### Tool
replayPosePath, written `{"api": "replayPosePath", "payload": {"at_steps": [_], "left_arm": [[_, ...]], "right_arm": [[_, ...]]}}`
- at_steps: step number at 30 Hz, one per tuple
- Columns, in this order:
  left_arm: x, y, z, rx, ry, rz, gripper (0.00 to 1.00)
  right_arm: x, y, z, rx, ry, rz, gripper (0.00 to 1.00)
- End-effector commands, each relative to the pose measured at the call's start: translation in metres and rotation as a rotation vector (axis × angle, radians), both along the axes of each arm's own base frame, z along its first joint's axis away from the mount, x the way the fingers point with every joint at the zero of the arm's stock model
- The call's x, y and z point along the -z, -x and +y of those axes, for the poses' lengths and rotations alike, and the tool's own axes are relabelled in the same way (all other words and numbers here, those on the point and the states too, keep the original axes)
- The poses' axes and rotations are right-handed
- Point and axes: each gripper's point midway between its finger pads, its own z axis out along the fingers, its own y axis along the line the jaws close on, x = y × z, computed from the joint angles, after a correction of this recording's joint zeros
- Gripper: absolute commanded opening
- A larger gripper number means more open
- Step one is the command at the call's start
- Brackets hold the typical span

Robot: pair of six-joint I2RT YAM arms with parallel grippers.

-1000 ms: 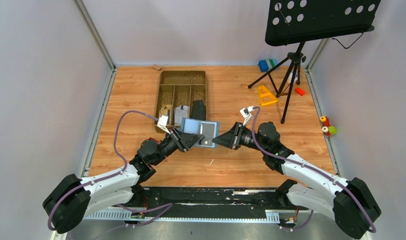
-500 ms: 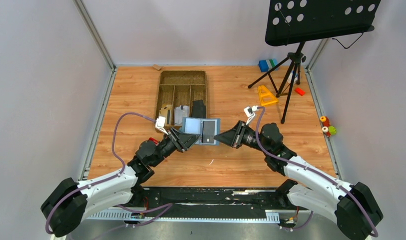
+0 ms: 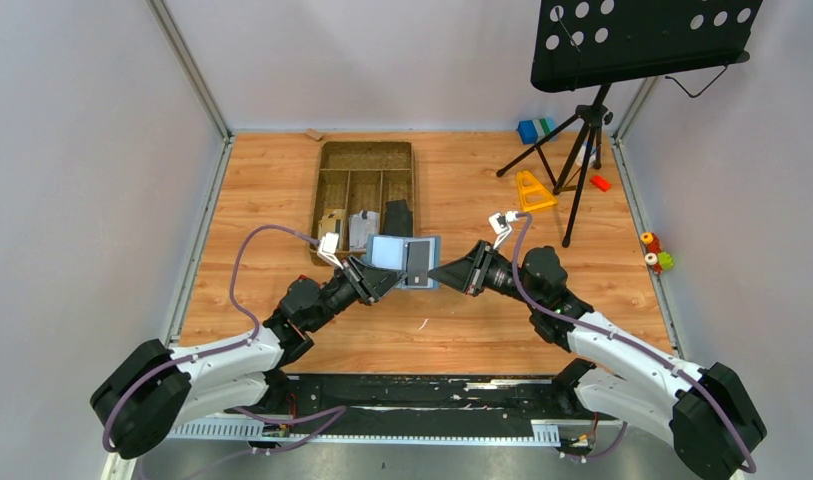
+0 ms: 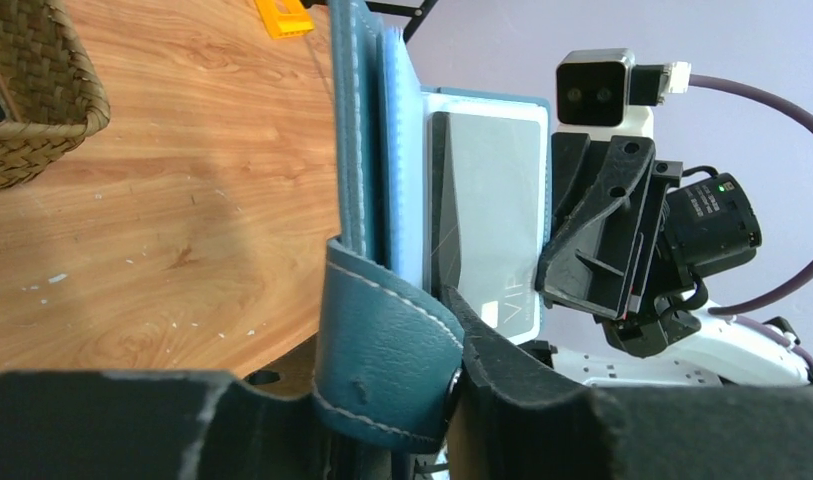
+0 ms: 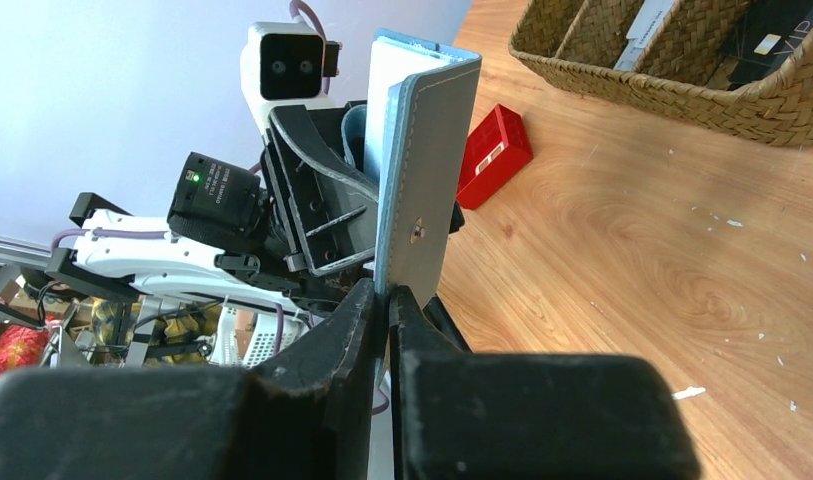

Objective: Take the credit cards out of the card holder
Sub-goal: Remove the credit card from the card holder.

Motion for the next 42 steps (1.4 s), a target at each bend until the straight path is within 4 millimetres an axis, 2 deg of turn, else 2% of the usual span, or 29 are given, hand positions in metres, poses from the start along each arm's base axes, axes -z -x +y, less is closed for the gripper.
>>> {"api": "replayPosePath", "payload": {"at_steps": [1,9,12,22,31,38,42], "left_arm": [[-0.018,0.000,-0.002,0.008,0.044,-0.048,0.31],[-0.031,0.004,-0.005,0.036,0.059,-0.106,0.09],[-0.028,0.004,-0.005,0.036,0.040,-0.103,0.00],[-0.036,0.011,0.003,0.030,0.069,-0.113,0.00],[-0.040,0.017,0.006,0.047,0.086,-0.122,0.00],[-0.045,0.019,0.006,0.051,0.113,-0.125,0.00],[-0.047,0.021,0.006,0.060,0.115,-0.130,0.00]], "right_arm": [[-0.021,0.002,0.000,-0.006,-0.066,-0.059,0.00],[-0.015,0.004,0.001,-0.019,-0.062,-0.046,0.02],[-0.012,0.004,0.000,-0.016,-0.052,-0.045,0.17],[0.002,-0.002,-0.001,0.006,-0.004,-0.014,0.37],[0.005,-0.001,0.004,-0.021,-0.006,-0.003,0.42],[0.006,0.000,0.008,-0.044,-0.006,-0.003,0.41],[0.008,0.000,0.008,-0.043,-0.010,0.006,0.29]]}}
